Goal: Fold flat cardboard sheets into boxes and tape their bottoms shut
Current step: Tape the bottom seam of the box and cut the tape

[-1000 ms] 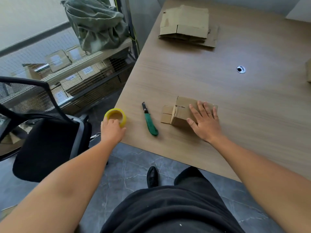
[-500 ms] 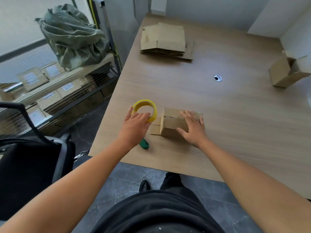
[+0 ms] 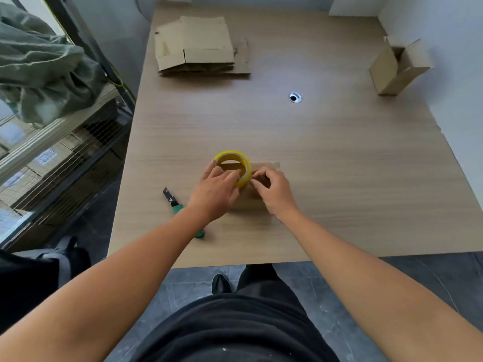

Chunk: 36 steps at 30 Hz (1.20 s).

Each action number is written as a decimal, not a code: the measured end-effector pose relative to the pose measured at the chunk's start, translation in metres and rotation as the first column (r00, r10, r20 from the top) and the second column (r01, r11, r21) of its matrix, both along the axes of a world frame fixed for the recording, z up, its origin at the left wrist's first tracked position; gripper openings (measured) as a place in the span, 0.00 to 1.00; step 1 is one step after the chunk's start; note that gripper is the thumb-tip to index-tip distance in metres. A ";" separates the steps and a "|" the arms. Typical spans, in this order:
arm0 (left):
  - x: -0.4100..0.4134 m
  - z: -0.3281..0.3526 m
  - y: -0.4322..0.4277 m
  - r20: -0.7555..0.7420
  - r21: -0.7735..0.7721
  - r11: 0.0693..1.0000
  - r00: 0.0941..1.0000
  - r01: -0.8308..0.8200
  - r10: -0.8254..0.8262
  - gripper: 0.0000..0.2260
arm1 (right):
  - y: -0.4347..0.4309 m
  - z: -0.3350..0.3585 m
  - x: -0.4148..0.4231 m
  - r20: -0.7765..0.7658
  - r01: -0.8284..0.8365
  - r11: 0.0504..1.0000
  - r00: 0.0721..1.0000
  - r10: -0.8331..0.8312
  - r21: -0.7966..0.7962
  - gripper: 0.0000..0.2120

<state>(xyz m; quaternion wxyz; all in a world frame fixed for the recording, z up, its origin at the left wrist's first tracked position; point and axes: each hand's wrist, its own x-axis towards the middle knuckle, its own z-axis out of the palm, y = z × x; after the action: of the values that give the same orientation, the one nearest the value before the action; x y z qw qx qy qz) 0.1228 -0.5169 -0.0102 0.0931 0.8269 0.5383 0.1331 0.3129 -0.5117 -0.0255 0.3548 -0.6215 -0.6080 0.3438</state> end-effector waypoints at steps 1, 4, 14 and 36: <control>0.000 -0.002 0.002 0.003 0.008 1.000 1.000 -0.002 0.002 0.17 | 0.000 0.001 -0.002 0.014 0.007 1.000 1.000 -0.008 0.004 0.04; 0.001 -0.005 0.003 0.001 0.010 1.000 1.000 -0.001 0.001 0.19 | 0.000 0.001 -0.006 0.013 0.040 0.999 0.999 -0.041 0.028 0.10; -0.009 -0.011 0.005 0.019 -0.014 0.999 0.999 0.038 -0.038 0.20 | 0.003 0.000 -0.009 0.153 0.055 0.998 0.986 -0.059 0.030 0.08; -0.019 -0.004 0.007 0.057 -0.072 0.991 0.992 0.112 -0.108 0.11 | 0.012 0.002 -0.014 0.221 0.094 0.995 0.970 -0.099 0.031 0.02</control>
<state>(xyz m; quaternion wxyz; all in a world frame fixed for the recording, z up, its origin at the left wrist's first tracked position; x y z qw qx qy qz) 0.1037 -0.5104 -0.0146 0.1456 0.8476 0.4938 0.1290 0.2990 -0.4996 -0.0237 0.3070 -0.6813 -0.6164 0.2482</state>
